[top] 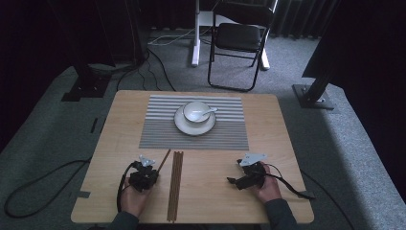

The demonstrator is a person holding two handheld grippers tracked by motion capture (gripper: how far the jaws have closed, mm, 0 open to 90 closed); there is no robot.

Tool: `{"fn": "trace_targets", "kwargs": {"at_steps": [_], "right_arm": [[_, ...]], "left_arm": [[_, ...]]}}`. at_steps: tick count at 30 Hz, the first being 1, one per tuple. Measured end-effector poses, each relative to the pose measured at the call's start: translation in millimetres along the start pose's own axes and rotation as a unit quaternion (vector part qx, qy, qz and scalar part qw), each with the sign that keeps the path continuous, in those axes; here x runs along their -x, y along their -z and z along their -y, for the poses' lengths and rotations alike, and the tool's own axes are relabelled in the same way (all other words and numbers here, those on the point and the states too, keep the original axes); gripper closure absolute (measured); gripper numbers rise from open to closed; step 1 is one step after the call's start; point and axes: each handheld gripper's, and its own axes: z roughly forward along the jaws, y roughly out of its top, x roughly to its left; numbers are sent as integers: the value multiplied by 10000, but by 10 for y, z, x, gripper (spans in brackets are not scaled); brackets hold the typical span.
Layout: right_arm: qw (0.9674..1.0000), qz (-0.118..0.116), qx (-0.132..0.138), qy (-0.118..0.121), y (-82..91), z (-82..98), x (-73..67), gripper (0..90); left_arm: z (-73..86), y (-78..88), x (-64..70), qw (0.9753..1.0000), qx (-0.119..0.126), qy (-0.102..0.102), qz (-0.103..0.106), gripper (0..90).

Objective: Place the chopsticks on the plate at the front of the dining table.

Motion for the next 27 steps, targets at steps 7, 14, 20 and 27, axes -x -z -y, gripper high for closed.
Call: {"fn": "trace_targets", "kwargs": {"at_steps": [7,14,20,27], "right_arm": [[10000,0,0,0,0,0,0,115],[10000,1,1,1,0,0,0,115],[10000,0,-1,-2,0,0,0,115],[10000,1,0,0,0,0,0,115]], "left_arm": [[-14,19,-4,10000,50,62,-13,849],[-33,45,-23,9999,85,135,-19,850],[-26,61,-22,9999,60,121,-67,851],[-44,90,-26,9998,131,125,-64,851]]}}
